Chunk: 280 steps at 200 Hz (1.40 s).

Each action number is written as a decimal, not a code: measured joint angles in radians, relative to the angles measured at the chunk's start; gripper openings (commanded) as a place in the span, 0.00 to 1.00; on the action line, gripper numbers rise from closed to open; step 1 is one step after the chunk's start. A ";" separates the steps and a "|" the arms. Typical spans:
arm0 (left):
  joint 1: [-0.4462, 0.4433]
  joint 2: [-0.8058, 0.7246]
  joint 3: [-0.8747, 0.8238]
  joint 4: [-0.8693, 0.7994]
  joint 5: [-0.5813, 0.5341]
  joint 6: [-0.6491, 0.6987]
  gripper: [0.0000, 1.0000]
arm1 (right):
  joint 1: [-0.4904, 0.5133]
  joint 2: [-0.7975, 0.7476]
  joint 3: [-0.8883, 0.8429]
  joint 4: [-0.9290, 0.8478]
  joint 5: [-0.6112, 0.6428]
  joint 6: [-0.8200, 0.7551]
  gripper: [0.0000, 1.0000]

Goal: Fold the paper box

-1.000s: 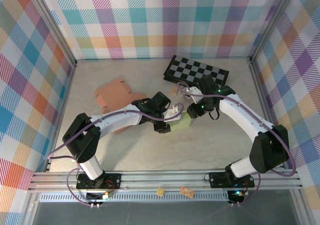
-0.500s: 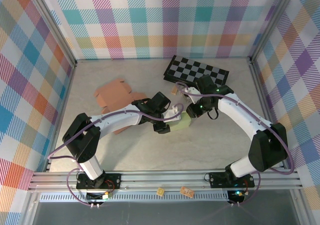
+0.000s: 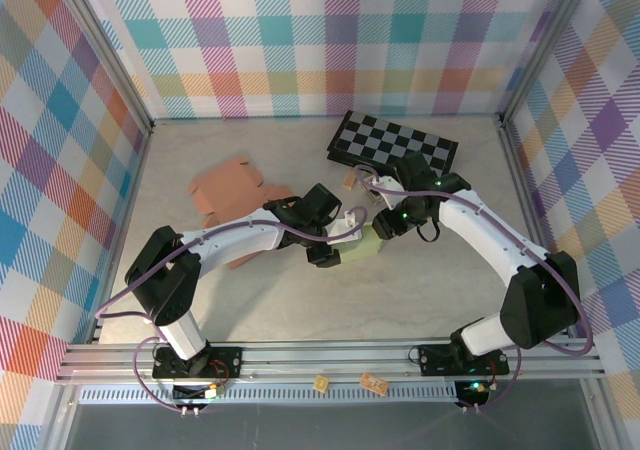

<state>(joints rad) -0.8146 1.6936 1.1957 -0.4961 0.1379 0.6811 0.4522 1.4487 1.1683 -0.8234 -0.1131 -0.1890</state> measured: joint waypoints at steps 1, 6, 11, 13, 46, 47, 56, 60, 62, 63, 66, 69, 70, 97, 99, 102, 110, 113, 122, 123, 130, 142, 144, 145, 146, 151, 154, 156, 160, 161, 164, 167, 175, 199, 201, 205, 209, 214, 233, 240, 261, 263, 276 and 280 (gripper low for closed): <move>0.000 0.000 0.000 0.000 0.000 0.000 0.61 | 0.000 0.000 0.000 0.000 0.000 0.000 0.43; 0.000 0.000 0.000 0.000 0.000 0.000 0.61 | 0.000 0.001 -0.001 0.000 0.000 -0.001 0.43; 0.000 0.000 0.000 0.000 0.000 0.000 0.61 | 0.000 0.001 -0.002 0.000 0.000 -0.002 0.42; 0.000 0.000 0.001 0.000 0.000 0.000 0.61 | 0.000 0.002 -0.002 0.000 0.000 -0.003 0.42; 0.002 0.013 0.014 0.000 0.000 0.000 0.61 | 0.000 0.005 -0.002 0.000 -0.001 -0.003 0.38; 0.002 0.013 0.014 0.000 0.000 0.000 0.61 | 0.000 0.005 -0.002 0.000 0.000 -0.003 0.38; 0.004 0.016 0.014 -0.001 0.000 0.000 0.61 | 0.000 0.005 -0.002 0.000 -0.001 -0.002 0.38; 0.004 0.017 0.014 -0.002 0.000 0.000 0.61 | 0.000 0.005 -0.002 0.000 -0.002 -0.002 0.39; 0.005 0.018 0.014 -0.002 0.000 0.000 0.61 | 0.000 0.005 -0.002 0.000 -0.002 -0.003 0.39; 0.005 0.018 0.014 -0.002 0.000 0.000 0.61 | 0.000 0.005 -0.002 0.000 -0.002 -0.002 0.40; 0.005 0.019 0.014 -0.002 -0.001 0.000 0.61 | 0.000 0.005 -0.002 0.000 -0.003 -0.002 0.40; 0.006 0.019 0.014 -0.002 0.000 0.000 0.61 | 0.000 0.005 -0.002 0.000 -0.004 -0.002 0.41; 0.006 0.020 0.014 -0.002 0.000 0.000 0.61 | 0.000 0.005 -0.002 0.000 -0.004 -0.002 0.42; 0.008 0.026 0.016 -0.003 0.000 0.000 0.61 | 0.001 0.005 -0.008 0.000 -0.014 0.008 0.47; 0.008 0.026 0.017 -0.003 0.000 0.000 0.61 | 0.001 0.005 -0.009 0.000 -0.015 0.010 0.47; 0.008 0.027 0.018 -0.003 0.000 0.000 0.61 | 0.001 0.005 -0.010 -0.001 -0.017 0.012 0.47; 0.008 0.029 0.019 -0.003 0.000 0.000 0.61 | 0.001 0.005 -0.014 -0.001 -0.022 0.017 0.47; 0.009 0.030 0.019 -0.002 0.000 0.000 0.61 | 0.001 0.005 -0.015 -0.001 -0.025 0.017 0.47; 0.009 0.032 0.021 -0.003 0.000 0.000 0.61 | 0.001 0.005 -0.018 -0.001 -0.031 0.021 0.47; 0.010 0.032 0.021 -0.003 0.000 0.000 0.61 | 0.001 0.005 -0.018 -0.001 -0.032 0.021 0.47; 0.010 0.034 0.022 -0.003 0.000 0.000 0.61 | 0.001 0.005 -0.019 -0.001 -0.036 0.024 0.47; 0.012 0.035 0.025 -0.004 0.000 0.000 0.61 | 0.001 0.005 -0.024 -0.001 -0.042 0.025 0.46; 0.013 0.035 0.026 -0.003 0.000 0.000 0.61 | 0.001 0.005 -0.024 -0.001 -0.042 0.026 0.45; 0.012 0.036 0.026 -0.003 0.000 0.000 0.61 | 0.001 0.005 -0.024 -0.001 -0.043 0.026 0.45; 0.012 0.036 0.026 -0.003 0.000 0.000 0.61 | 0.001 0.005 -0.024 -0.002 -0.043 0.026 0.45; 0.013 0.036 0.027 -0.003 0.000 0.000 0.61 | 0.001 0.005 -0.024 -0.002 -0.046 0.027 0.45; 0.013 0.036 0.029 -0.003 0.000 0.000 0.61 | 0.001 0.005 -0.024 -0.002 -0.047 0.028 0.45; 0.013 0.036 0.030 -0.003 0.000 0.000 0.61 | 0.001 0.005 -0.024 -0.002 -0.048 0.028 0.45; 0.013 0.036 0.031 -0.003 0.000 0.000 0.61 | 0.001 0.005 -0.024 -0.001 -0.050 0.029 0.45; 0.013 0.036 0.031 -0.003 0.000 0.000 0.61 | 0.001 0.005 -0.024 -0.001 -0.050 0.029 0.45; 0.013 0.036 0.032 -0.003 0.000 0.000 0.61 | 0.001 0.005 -0.024 -0.001 -0.053 0.030 0.45; 0.013 0.037 0.032 -0.003 0.000 0.000 0.61 | 0.001 0.005 -0.024 -0.001 -0.054 0.032 0.44; 0.013 0.037 0.034 -0.003 0.000 0.000 0.61 | 0.001 0.005 -0.024 -0.002 -0.057 0.035 0.43; 0.013 0.041 0.034 -0.003 0.000 0.000 0.61 | 0.001 0.005 -0.024 -0.002 -0.060 0.048 0.36; 0.013 0.041 0.034 -0.003 0.000 0.000 0.61 | 0.001 0.005 -0.024 -0.002 -0.060 0.046 0.35; 0.013 0.041 0.034 -0.003 0.000 0.000 0.61 | 0.001 0.005 -0.024 -0.002 -0.060 0.049 0.35; 0.013 0.041 0.034 -0.003 0.000 0.000 0.61 | 0.001 0.005 -0.024 -0.002 -0.060 0.047 0.35; 0.013 0.041 0.034 -0.003 0.000 0.000 0.61 | 0.001 0.005 -0.024 -0.002 -0.059 0.049 0.34; 0.013 0.041 0.034 -0.003 0.000 0.000 0.61 | 0.001 0.005 -0.024 -0.002 -0.053 0.052 0.30; 0.013 0.041 0.034 -0.003 0.000 0.000 0.61 | 0.001 0.005 -0.024 -0.002 -0.051 0.053 0.29; 0.013 0.041 0.034 -0.003 0.000 0.000 0.61 | 0.001 0.009 -0.023 -0.002 -0.042 0.053 0.29; 0.013 0.041 0.034 -0.003 0.000 0.000 0.61 | 0.001 0.010 -0.023 -0.002 -0.041 0.053 0.29; 0.013 0.041 0.034 -0.003 0.000 0.000 0.61 | 0.001 0.011 -0.022 -0.002 -0.035 0.053 0.28; 0.013 0.041 0.034 -0.003 0.000 0.000 0.61 | 0.001 0.012 -0.022 -0.002 -0.034 0.054 0.27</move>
<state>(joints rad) -0.8013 1.7344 1.2293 -0.4992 0.1375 0.6811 0.4530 1.4605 1.1461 -0.8253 -0.1467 -0.1352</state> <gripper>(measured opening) 0.607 0.283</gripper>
